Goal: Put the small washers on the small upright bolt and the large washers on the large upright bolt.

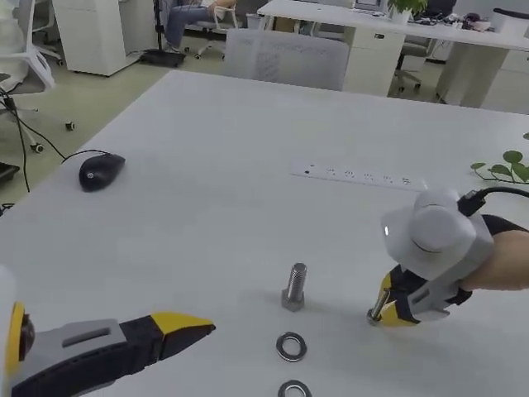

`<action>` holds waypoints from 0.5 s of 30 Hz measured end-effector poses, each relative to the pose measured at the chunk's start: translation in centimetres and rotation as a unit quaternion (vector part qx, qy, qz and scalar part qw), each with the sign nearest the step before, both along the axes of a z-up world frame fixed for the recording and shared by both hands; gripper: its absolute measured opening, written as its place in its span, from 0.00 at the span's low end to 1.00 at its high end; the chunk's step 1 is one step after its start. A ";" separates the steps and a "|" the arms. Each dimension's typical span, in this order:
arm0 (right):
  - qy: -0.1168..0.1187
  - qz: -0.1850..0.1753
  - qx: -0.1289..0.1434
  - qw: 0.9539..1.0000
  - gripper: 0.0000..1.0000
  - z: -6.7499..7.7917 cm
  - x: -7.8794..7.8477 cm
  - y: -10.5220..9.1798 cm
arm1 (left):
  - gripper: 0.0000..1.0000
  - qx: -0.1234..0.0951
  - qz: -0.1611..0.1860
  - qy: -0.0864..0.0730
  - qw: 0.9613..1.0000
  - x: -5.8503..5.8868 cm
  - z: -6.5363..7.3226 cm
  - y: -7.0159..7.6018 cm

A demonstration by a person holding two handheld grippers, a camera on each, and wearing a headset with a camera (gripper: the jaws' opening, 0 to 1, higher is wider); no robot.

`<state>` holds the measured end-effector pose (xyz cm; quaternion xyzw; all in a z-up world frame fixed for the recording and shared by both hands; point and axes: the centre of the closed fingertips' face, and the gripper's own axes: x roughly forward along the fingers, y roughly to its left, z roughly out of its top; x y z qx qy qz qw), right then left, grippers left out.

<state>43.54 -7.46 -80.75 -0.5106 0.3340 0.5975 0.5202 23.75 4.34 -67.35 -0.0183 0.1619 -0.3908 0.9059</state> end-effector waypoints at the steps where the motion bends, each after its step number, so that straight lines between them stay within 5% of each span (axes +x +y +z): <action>1: -0.002 -0.001 0.001 1.000 0.15 0.1 0.0 -0.1 | 0.58 0.000 0.000 0.000 1.000 0.0 0.0 0.0; 15: -0.006 -0.011 0.007 1.000 0.15 1.5 -2.0 -1.5 | 0.58 0.005 -0.009 -0.010 1.000 -0.5 0.5 -0.5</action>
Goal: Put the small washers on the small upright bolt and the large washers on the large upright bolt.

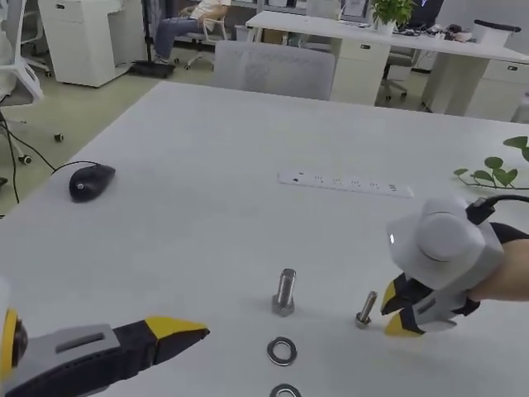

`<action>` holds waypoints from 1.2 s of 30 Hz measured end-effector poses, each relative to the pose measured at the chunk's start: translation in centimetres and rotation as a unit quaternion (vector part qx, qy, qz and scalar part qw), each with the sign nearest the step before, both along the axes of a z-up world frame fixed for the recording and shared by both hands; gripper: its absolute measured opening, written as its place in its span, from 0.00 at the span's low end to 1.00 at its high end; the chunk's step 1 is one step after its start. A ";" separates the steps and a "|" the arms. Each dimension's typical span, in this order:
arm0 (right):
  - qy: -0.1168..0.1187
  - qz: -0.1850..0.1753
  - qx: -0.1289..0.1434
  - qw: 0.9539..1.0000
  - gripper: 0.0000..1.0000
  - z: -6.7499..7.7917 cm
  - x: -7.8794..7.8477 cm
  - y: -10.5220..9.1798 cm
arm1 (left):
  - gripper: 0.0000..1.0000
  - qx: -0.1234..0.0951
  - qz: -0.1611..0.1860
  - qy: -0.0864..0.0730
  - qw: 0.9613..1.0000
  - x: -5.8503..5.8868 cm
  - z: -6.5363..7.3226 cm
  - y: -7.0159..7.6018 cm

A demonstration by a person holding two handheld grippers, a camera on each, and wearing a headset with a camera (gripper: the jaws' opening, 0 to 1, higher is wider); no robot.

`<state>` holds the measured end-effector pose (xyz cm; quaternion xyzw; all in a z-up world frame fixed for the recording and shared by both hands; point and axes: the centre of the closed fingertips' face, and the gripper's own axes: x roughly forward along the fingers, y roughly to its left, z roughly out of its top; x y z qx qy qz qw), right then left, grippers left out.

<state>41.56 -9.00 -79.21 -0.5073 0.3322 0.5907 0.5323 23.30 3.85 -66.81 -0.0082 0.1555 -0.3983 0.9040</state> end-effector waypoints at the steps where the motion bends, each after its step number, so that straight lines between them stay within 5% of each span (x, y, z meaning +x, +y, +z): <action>1: -0.003 0.003 -0.001 1.000 0.15 0.1 -0.2 -0.1 | 0.58 0.000 0.000 0.000 1.000 0.0 0.0 0.0; 9: -0.003 0.012 0.003 1.000 0.16 1.1 -2.5 -0.3 | 0.58 0.003 0.000 -0.009 1.000 -0.6 0.4 0.0; 20: 0.029 0.036 0.008 0.999 0.17 -0.1 -7.1 1.5 | 0.58 0.001 -0.003 -0.020 1.000 -1.0 0.9 -0.2; 36: 0.063 0.056 0.011 0.996 0.18 -2.3 -10.8 4.3 | 0.58 -0.002 0.001 -0.026 1.000 -1.3 1.1 -0.2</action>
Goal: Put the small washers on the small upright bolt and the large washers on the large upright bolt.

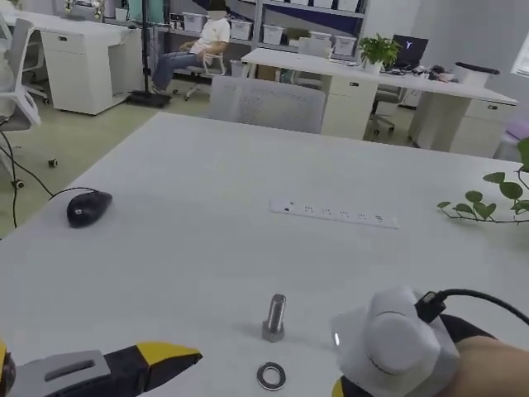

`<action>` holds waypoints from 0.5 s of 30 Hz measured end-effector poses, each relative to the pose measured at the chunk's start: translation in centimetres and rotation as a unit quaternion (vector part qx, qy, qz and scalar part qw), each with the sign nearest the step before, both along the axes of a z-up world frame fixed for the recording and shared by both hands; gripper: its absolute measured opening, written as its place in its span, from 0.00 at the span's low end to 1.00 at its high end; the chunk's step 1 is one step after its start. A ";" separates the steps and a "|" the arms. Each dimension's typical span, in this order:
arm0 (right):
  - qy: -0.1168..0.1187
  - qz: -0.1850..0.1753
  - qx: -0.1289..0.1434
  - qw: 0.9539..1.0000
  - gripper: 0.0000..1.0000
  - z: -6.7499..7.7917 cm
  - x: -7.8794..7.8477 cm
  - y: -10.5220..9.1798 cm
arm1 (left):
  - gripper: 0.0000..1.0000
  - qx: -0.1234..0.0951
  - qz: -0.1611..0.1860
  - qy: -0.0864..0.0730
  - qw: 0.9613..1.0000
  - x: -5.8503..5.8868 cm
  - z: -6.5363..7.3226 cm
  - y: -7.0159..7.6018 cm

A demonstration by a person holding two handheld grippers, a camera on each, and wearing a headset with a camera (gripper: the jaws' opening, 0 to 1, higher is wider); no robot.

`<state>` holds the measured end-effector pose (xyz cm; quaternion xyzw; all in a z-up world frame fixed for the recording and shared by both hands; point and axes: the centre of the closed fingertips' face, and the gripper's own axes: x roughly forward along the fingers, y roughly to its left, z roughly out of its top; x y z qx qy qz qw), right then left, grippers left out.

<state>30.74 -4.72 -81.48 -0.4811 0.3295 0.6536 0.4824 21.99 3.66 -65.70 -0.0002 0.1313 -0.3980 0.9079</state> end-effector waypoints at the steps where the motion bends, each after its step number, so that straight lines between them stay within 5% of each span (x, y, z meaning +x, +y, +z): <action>1: 0.002 0.000 0.001 1.000 0.18 -0.2 -0.1 0.2 | 0.58 0.000 0.001 0.000 1.000 0.0 0.0 0.0; 15: 0.013 -0.004 -0.003 1.000 0.19 -1.1 -0.4 0.6 | 0.58 -0.004 0.009 -0.001 1.000 0.0 0.0 0.3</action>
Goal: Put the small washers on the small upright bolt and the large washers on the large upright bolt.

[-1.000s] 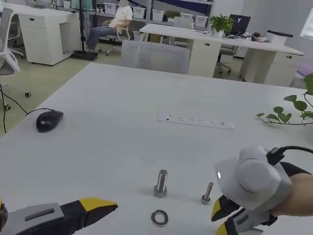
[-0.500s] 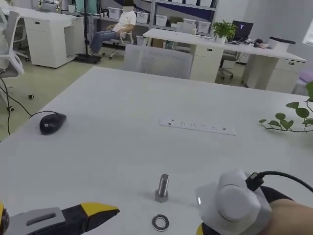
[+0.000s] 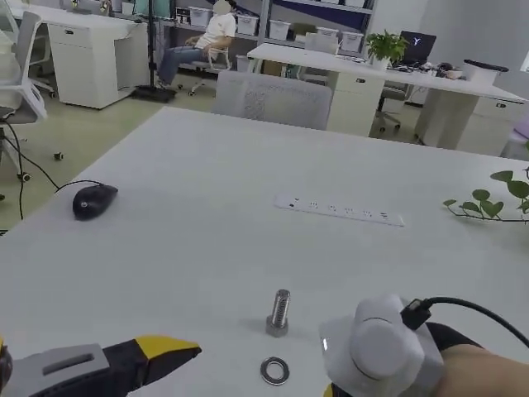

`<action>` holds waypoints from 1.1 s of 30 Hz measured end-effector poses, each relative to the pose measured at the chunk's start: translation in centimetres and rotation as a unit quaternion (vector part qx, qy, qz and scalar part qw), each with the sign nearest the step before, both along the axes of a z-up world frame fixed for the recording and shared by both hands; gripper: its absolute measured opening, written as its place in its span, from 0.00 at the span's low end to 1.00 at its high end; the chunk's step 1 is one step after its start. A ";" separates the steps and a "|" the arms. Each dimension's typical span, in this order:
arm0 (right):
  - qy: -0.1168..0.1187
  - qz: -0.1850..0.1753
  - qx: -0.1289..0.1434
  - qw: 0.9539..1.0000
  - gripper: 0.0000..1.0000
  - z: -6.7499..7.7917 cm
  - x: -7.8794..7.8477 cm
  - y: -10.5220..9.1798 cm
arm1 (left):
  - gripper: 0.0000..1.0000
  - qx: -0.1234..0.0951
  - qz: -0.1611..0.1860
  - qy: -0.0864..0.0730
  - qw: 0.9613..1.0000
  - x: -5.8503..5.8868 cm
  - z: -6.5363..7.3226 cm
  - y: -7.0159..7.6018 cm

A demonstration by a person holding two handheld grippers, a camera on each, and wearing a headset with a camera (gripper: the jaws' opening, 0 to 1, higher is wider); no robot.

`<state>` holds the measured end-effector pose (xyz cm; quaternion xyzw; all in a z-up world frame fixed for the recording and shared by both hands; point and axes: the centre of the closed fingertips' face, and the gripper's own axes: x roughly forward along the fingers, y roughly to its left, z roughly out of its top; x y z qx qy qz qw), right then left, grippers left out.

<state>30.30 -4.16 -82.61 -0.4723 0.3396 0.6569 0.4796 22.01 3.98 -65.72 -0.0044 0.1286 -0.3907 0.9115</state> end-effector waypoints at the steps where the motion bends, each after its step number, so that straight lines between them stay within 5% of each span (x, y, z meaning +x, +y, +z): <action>1: -0.001 0.002 0.000 1.000 0.19 0.0 0.0 0.0 | 0.58 0.000 0.000 0.000 1.000 0.1 0.0 0.0; 22: -0.008 0.011 0.000 1.000 0.12 0.0 0.0 0.0 | 0.58 -0.001 -0.003 0.000 1.000 0.3 -0.1 -0.1; 33: -0.027 -0.023 0.000 0.999 0.12 2.2 3.1 -2.2 | 0.58 0.002 -0.009 0.006 1.000 0.4 -0.4 -0.6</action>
